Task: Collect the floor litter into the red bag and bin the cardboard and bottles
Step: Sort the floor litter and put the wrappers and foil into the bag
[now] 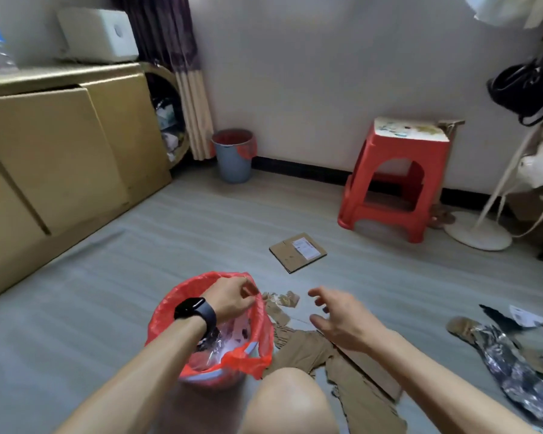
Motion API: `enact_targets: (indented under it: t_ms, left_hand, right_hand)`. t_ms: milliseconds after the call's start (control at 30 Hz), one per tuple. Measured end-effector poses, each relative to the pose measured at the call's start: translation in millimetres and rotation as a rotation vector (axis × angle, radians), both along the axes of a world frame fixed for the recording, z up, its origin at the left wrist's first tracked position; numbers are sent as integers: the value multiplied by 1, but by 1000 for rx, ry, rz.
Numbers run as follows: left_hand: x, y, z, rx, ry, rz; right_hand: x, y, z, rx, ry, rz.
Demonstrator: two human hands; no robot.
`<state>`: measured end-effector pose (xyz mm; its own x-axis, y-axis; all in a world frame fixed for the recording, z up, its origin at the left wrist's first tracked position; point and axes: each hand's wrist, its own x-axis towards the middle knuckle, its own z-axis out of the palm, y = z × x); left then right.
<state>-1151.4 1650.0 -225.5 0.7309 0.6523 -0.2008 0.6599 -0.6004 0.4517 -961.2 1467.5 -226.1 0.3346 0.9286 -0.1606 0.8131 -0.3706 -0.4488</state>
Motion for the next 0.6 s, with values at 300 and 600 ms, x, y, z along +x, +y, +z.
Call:
enact_targets:
  t_ms: [300,600]
  left_hand:
    - [176,-103,34,58,7,-455]
    - [288,-234,-8,8,69,-728]
  right_hand:
    - [93,-128,48,-27,-33,-262]
    - [130,-327,-19,312,281,-1011]
